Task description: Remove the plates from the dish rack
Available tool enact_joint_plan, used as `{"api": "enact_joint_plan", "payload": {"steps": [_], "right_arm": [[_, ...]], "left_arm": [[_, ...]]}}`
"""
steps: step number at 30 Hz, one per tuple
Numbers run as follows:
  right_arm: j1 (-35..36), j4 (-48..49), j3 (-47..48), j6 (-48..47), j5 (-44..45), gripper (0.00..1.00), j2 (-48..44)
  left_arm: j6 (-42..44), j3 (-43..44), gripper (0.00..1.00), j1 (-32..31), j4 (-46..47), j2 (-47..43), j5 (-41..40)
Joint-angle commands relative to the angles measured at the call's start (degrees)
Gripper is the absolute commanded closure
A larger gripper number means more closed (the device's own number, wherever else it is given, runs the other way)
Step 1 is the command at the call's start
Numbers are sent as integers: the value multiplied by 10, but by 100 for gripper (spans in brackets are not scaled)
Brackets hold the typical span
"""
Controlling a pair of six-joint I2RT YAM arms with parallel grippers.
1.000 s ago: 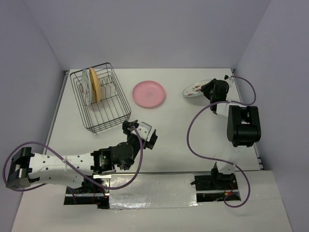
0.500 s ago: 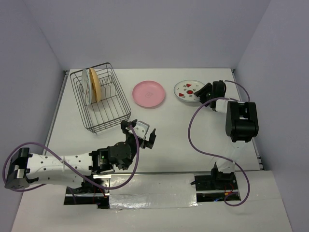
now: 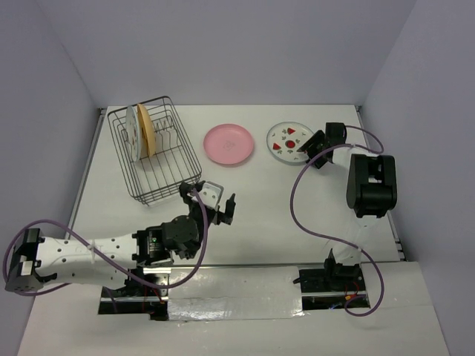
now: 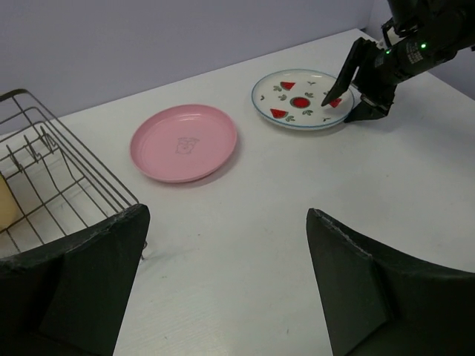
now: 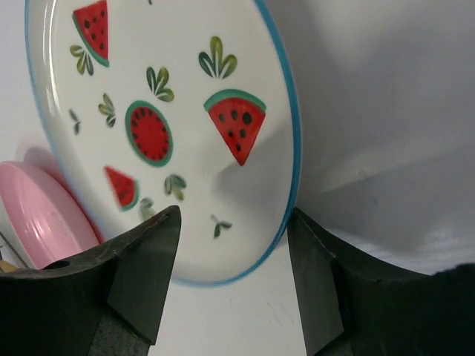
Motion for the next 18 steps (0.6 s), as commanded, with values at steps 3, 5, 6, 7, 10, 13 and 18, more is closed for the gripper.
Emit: {"api": "enact_joint_plan", "payload": {"steps": [3,5,6,7,10,13,18], "right_arm": [[-3,-120,12,-20,17,26,-48],[-9,-117,-13,-20,-4,26,-57],[-12,-114,-21,-18,-16,26,-59],[-14,-105,-38,-14,-40,26,-65],[-16,-77,-74,-13,-71,26,-97],[-14,10,-131,-16,-129,27,-169],[-14,21,-169,-40,-156,27,-289]], "left_arm": [[-109,108,1,83,-133,40,-6],[-153,166,1,159,-220,64,22],[-169,184,1,187,-252,72,34],[-185,210,1,247,-281,80,74],[-196,227,1,318,-284,83,113],[-218,255,4,402,-310,97,163],[-244,318,16,565,-355,130,296]]}}
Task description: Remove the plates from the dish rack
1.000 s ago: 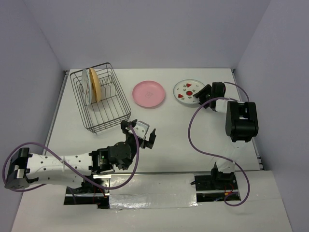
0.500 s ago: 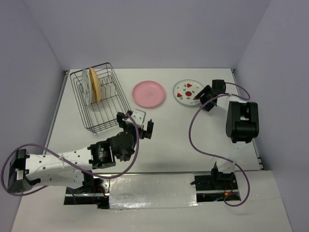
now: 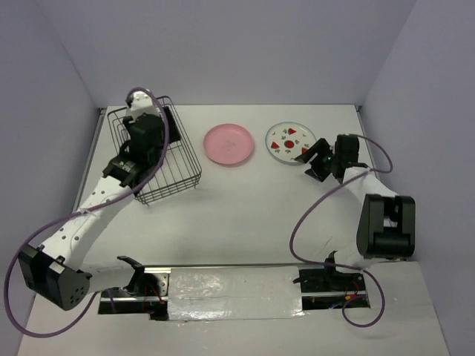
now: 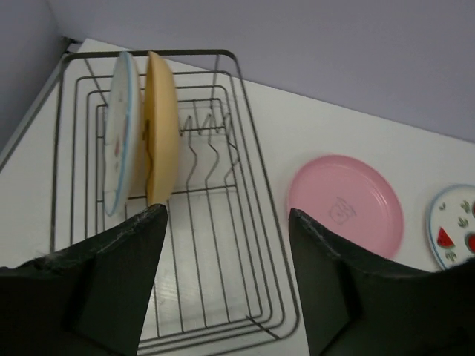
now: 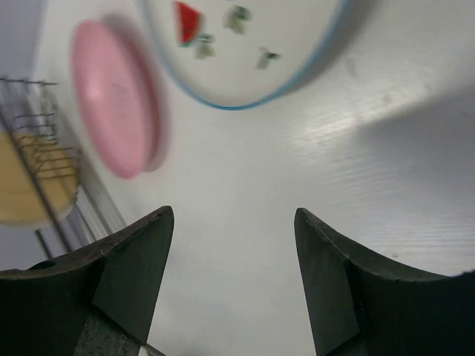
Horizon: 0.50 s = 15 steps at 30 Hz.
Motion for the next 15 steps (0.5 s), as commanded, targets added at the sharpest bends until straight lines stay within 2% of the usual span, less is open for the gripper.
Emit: {"api": "enact_joint_plan", "payload": {"steps": [1,4,10,15], "right_arm": [[5,62,-2,-32,-46,27,-85],[8,56,-17,-48,-31,27,-138],[8,82,-36,-40,-48,26,-194],[8,83,-41,-38,-49,26,-203]], "left_arm": [[-28,42,23,108,-32,9,105],[-19,65,52,174,-49,33,160],[17,66,46,275,-47,84,216],[34,42,50,335,-22,116,271]]}}
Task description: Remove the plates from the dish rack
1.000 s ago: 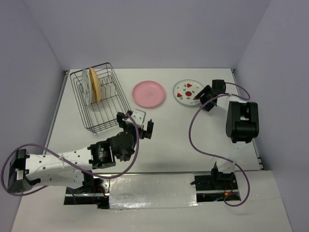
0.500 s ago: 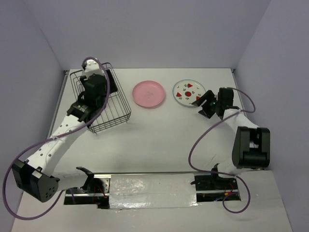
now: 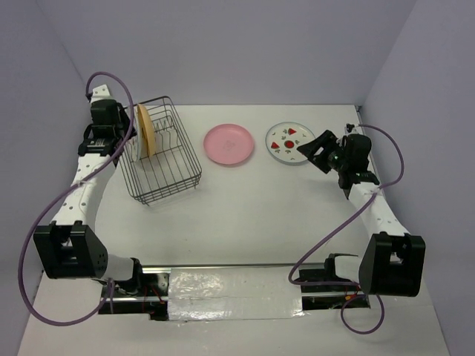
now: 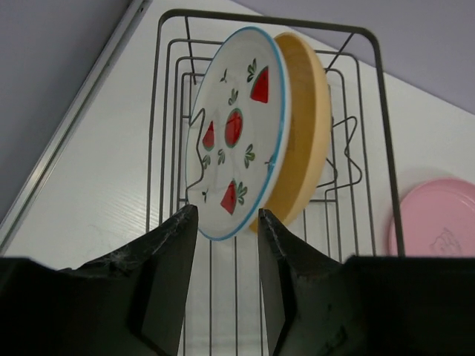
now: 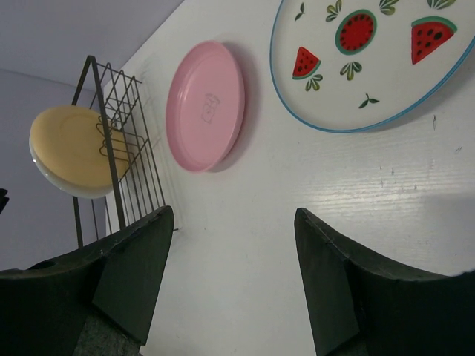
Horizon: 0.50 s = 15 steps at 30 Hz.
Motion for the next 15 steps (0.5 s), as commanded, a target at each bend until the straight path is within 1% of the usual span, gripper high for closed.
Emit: {"api": "enact_joint_plan", "payload": {"steps": [1,2,6,7,9,15], "right_arm": [[4,21,-2,-8,-10,26,-14],[4,18,0,-8,-9,26,-14],[4,14,1,-11,-3,26,-17],[4,15,1,-12,-3,26,-19],[4,14,0,-13,-1,26,-21],[4,19,-14,-9,29,26,-54]], "left_arm": [[25,-13,50,36,33,15,70],[29,-17,51,39,47,17,77],[42,-42,46,43,87,14,115],[45,-43,42,44,95,14,125],[48,-39,38,44,98,20,144],[74,-19,41,44,68,49,123]]}}
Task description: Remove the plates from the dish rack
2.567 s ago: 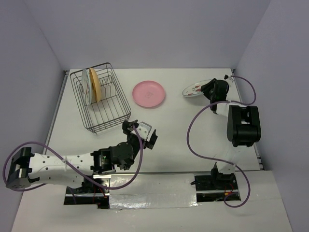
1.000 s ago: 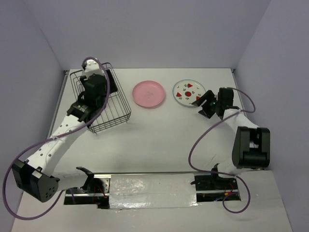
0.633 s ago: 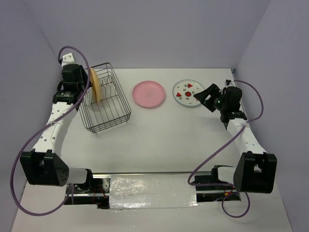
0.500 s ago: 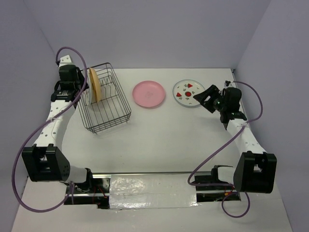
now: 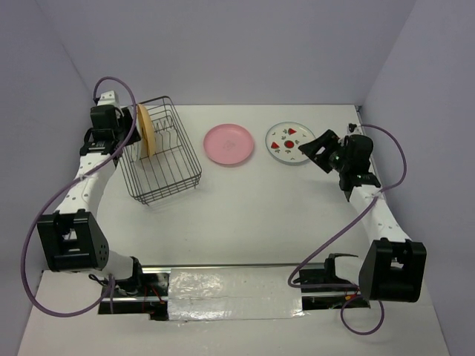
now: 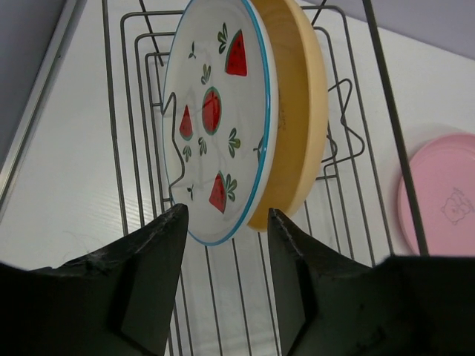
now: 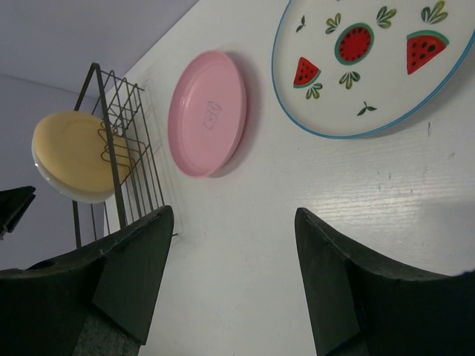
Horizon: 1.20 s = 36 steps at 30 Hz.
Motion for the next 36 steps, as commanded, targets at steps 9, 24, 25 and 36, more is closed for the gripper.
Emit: {"api": "enact_joint_plan", "payload": {"steps": [9,24,25,36], "right_arm": [[4,19,-16,-13,32,26,-66],[3,15,-13,-18,39,26,-72],[3,16,-13,-18,40,26,-73],[3,15,-15,-18,46,26,-80]], "left_arm": [[43,35,42,0,23,46,24],[62,86,51,0,20,115,0],[65,92,53,-1,18,121,-3],[69,158,100,-1,-16,142,-12]]}}
